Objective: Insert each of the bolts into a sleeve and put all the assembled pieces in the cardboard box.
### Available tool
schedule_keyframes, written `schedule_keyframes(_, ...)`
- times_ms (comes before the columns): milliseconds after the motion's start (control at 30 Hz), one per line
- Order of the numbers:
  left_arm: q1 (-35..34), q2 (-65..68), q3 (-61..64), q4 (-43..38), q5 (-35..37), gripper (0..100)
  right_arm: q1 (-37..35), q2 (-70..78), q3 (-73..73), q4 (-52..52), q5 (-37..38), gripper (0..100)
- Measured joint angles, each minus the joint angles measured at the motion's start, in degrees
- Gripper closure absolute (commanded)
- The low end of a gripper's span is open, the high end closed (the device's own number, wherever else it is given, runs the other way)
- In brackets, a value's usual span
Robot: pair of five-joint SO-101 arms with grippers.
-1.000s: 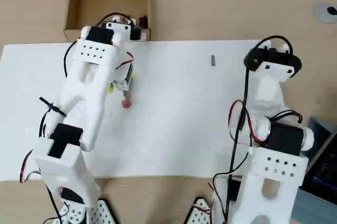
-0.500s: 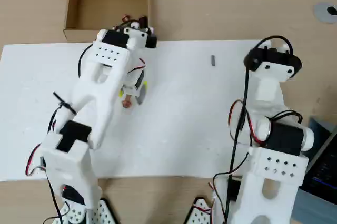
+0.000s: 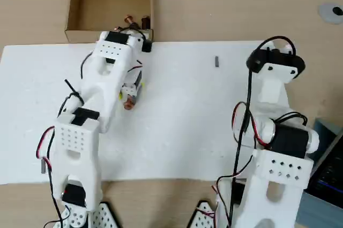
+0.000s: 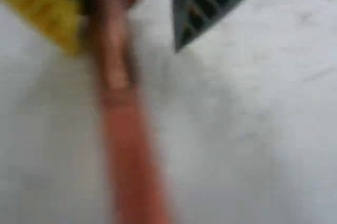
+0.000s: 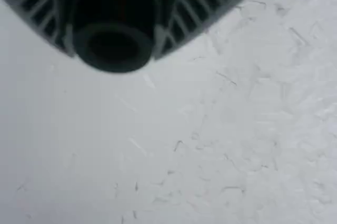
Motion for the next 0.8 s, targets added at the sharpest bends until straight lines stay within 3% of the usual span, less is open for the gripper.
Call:
schedule_keyframes(267, 0.26, 2.2, -1.76, 0.26, 1.05, 100, 0.0, 0.0, 0.0, 0.0, 0.0, 98.9)
schedule_keyframes(600, -0.7, 4.57, -14.42, 7.03, 20.66, 100, 0.0, 0.0, 0.0, 0.0, 0.0, 98.9)
schedule_keyframes(800, -2.37, 3.96, -15.91, 7.65, 29.63, 100, 0.0, 0.0, 0.0, -0.09, 0.0, 98.9)
